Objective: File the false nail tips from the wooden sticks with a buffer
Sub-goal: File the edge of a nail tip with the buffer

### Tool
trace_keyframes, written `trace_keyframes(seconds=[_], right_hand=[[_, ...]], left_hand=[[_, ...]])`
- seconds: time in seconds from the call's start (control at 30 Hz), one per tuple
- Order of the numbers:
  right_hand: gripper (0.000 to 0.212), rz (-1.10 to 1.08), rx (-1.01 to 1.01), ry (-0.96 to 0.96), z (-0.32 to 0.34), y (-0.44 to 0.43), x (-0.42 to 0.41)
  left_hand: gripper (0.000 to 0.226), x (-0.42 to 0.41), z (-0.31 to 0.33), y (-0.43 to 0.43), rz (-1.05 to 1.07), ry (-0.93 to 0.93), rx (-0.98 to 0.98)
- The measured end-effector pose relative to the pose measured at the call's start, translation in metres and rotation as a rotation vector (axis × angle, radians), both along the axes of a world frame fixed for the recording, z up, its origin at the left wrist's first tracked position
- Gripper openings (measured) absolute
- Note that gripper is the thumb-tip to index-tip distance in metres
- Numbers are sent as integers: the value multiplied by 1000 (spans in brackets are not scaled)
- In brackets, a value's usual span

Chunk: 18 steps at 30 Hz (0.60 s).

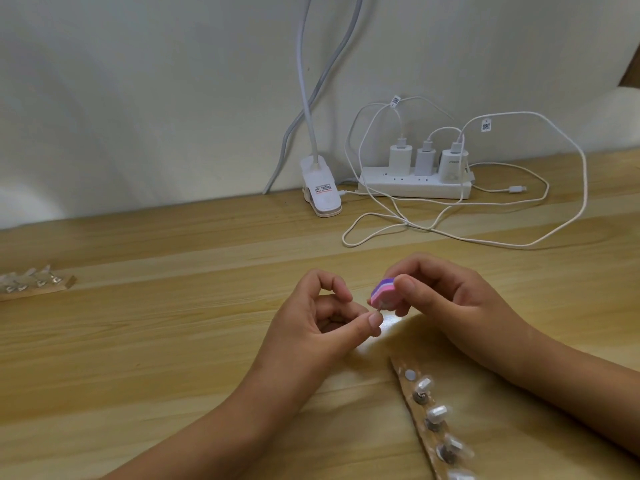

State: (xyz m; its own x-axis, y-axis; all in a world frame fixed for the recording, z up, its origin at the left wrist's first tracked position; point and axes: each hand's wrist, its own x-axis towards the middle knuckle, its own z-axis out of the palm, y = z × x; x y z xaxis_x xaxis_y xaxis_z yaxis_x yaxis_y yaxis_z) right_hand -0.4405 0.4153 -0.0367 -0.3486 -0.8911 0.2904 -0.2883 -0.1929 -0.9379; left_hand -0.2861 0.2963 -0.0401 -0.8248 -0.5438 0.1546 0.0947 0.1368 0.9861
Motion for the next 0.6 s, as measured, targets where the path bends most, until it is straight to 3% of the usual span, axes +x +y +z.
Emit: trace_keyframes(seconds=[0.27,0.6], right_hand=[[24,-11,-40,-5,2,2,1],[20,-2,-33,-30,0,1,1]], left_hand=[[13,0,3,0,-25,-4,-32],[11,1,4,0,-15,-4,-29]])
